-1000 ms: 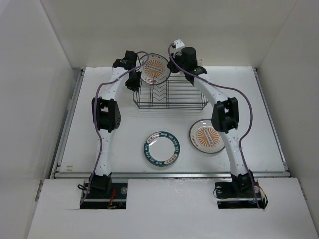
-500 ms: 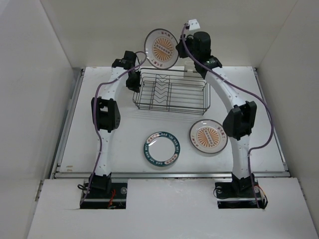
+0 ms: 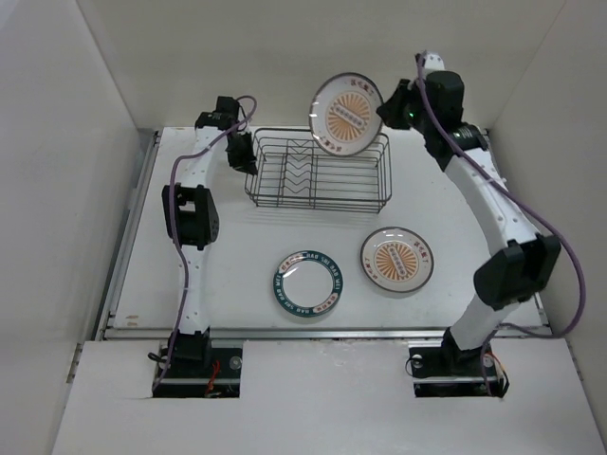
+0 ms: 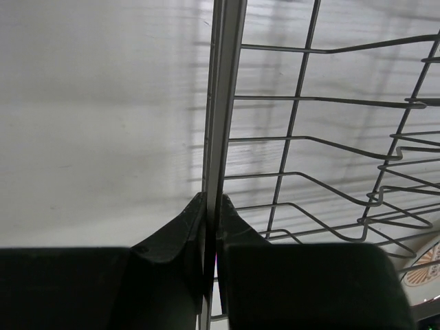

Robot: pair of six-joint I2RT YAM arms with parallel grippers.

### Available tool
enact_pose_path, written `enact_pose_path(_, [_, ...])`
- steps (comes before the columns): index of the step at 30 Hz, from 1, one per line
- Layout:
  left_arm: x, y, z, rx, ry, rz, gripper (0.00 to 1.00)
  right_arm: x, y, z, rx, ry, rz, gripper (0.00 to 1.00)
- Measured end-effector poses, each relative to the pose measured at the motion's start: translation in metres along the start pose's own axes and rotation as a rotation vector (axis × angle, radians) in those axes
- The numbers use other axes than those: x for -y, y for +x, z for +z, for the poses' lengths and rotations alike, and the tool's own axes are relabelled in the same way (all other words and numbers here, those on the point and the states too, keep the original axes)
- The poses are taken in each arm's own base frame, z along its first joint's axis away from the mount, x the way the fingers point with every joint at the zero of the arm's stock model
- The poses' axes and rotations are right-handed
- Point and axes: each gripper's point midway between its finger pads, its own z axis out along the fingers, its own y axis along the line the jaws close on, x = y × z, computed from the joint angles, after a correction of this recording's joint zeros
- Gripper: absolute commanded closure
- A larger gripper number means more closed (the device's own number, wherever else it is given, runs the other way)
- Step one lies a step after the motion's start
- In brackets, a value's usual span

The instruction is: Unload the plates from the dish rack

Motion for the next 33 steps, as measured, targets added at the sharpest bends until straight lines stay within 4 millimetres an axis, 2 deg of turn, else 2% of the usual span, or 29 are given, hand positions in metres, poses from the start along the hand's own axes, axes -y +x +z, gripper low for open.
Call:
enact_pose_path(5, [-0.027,-0.012,-0.007,0.021,0.022,-0.064,1.00,0.047,0.047,-0.081,-0.099,0.113,0.187,1.00])
enact_pose_path(7, [-0.035,-0.016,-0.009,0.029,0.029,-0.081,1.00,0.057,0.069,-0.117,-0.117,0.163,0.269,1.00])
enact_pose_path(11, [-0.036,-0.018,-0.008,0.034,0.034,-0.089,1.00,0.059,0.114,-0.185,-0.146,0.238,0.421,1.00])
enact_pose_path(15, [-0.030,-0.018,-0.006,0.035,0.039,-0.095,1.00,0.059,0.152,-0.231,-0.133,0.305,0.572,1.00])
enact_pose_path(19, [-0.027,-0.018,-0.005,0.036,0.042,-0.097,1.00,0.076,0.202,-0.255,-0.162,0.433,0.703,1.00])
enact_pose_path(23, [-0.026,-0.017,-0.005,0.036,0.043,-0.093,1.00,0.098,0.258,-0.259,-0.243,0.578,0.788,1.00])
enact_pose_path(25, [-0.025,-0.017,-0.005,0.036,0.042,-0.085,1.00,0.106,0.277,-0.261,-0.275,0.635,0.806,1.00])
enact_pose_path(27, [-0.025,-0.017,-0.004,0.037,0.037,-0.071,1.00,0.111,0.280,-0.263,-0.270,0.665,0.812,1.00])
enact_pose_path(31, [-0.026,-0.017,-0.004,0.040,0.015,-0.024,1.00,0.118,0.272,-0.258,-0.192,0.673,0.822,1.00])
enact_pose_path(33, [-0.026,-0.017,-0.003,0.039,0.002,0.002,1.00,0.122,0.276,-0.256,-0.180,0.686,0.835,1.00])
